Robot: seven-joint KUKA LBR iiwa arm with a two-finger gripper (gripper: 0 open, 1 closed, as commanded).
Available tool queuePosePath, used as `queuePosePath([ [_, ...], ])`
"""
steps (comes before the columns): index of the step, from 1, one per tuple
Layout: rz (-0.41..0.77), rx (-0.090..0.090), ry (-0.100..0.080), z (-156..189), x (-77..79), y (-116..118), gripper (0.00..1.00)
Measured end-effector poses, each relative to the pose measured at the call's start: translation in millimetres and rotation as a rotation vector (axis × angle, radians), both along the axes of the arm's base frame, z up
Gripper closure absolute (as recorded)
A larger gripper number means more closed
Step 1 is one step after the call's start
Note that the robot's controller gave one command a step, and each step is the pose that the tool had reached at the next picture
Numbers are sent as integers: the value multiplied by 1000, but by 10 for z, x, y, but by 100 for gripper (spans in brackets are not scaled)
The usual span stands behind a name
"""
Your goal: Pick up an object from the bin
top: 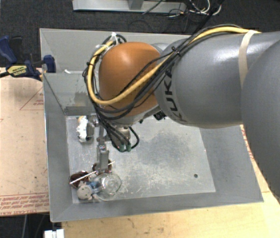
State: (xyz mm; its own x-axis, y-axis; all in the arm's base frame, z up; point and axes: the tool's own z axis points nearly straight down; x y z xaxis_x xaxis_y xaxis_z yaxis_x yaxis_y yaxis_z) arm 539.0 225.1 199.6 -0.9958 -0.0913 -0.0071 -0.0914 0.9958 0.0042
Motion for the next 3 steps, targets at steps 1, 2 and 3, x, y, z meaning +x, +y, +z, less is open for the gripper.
queuePosePath([
  [1,126,-6,5,-336,-286,-147,0],
  [2,202,-5,9,-364,-459,-366,0],
  [3,385,-4,-1,-716,-267,-584,0],
])
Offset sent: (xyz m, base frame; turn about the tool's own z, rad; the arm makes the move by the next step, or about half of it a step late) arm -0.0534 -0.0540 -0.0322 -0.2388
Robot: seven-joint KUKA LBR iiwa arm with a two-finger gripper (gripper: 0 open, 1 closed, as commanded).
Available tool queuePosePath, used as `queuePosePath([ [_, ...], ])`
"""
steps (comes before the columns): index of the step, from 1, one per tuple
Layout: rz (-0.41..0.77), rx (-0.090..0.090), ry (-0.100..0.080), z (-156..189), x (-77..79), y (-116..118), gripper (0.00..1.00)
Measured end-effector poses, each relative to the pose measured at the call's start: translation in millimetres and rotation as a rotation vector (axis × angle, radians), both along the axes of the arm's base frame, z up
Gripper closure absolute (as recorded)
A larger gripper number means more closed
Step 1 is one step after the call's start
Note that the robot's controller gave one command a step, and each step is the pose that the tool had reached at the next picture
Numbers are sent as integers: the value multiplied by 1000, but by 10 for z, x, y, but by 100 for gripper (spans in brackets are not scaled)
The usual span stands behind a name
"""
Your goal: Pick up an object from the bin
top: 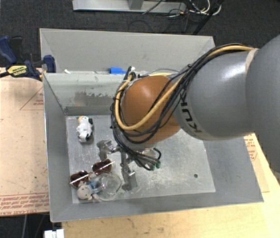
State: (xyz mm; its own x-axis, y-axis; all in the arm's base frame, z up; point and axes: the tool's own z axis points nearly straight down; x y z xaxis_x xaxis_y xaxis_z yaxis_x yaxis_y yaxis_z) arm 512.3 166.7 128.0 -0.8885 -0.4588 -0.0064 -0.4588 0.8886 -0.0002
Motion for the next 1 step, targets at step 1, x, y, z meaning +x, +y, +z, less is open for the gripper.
queuePosePath([
  [1,-11,-3,6,-264,23,239,0],
])
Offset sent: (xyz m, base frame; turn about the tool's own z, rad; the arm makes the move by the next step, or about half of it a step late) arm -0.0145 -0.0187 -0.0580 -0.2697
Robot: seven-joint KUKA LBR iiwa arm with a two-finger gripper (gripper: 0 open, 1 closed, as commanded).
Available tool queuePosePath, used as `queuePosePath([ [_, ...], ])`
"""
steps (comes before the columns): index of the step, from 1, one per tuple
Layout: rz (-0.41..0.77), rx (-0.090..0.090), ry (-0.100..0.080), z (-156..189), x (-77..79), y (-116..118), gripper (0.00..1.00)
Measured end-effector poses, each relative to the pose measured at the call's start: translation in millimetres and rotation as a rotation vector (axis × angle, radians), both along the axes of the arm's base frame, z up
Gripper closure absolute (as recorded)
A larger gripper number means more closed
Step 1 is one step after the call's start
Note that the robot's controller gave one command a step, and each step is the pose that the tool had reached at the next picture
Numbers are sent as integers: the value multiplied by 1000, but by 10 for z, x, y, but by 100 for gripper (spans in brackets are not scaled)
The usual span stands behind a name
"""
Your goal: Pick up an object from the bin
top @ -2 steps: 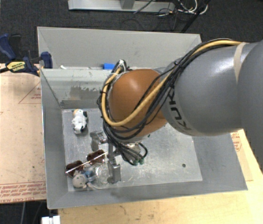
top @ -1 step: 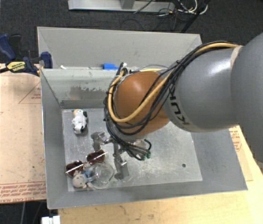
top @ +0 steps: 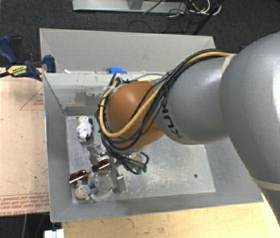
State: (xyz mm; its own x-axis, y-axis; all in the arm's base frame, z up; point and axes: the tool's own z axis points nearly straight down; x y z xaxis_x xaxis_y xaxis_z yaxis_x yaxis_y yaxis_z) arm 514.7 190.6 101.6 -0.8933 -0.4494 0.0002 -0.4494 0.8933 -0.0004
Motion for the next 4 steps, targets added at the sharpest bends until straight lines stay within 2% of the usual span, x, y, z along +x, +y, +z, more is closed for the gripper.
queuePosePath([
  [1,277,6,-9,-293,-145,-415,100],
  [2,277,5,-8,-291,-145,-405,100],
  [3,270,3,0,-44,-63,-460,100],
  [4,265,2,-4,-133,-61,-222,100],
])
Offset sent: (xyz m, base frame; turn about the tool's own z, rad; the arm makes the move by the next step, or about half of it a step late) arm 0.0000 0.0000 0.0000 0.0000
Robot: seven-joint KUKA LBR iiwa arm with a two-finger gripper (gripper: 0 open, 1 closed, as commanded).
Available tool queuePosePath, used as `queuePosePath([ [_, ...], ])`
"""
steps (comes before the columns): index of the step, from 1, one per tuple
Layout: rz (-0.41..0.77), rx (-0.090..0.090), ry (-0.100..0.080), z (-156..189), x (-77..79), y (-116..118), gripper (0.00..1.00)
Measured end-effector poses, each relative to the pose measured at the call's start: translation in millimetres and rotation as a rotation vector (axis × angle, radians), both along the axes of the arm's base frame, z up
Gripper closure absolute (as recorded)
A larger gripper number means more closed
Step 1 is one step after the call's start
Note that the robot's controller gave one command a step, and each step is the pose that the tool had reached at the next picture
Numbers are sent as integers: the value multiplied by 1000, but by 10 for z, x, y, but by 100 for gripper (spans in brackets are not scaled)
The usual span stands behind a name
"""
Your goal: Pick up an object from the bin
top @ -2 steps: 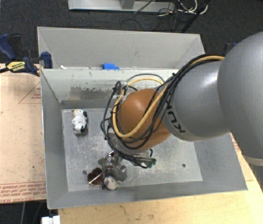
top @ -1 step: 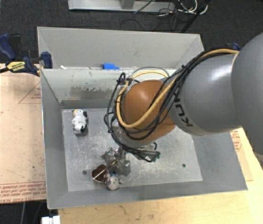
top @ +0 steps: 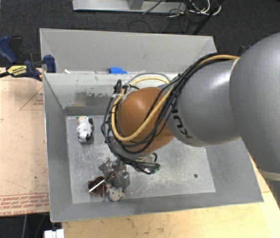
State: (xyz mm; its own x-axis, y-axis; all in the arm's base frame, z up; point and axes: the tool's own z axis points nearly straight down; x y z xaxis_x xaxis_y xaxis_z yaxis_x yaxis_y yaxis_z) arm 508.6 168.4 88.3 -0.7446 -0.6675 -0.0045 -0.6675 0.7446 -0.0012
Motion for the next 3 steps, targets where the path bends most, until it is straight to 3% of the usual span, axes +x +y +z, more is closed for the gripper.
queuePosePath([
  [1,9,2,6,-63,-81,204,100],
  [2,18,1,1,350,300,-410,100],
  [3,5,-3,2,655,318,-101,100],
])
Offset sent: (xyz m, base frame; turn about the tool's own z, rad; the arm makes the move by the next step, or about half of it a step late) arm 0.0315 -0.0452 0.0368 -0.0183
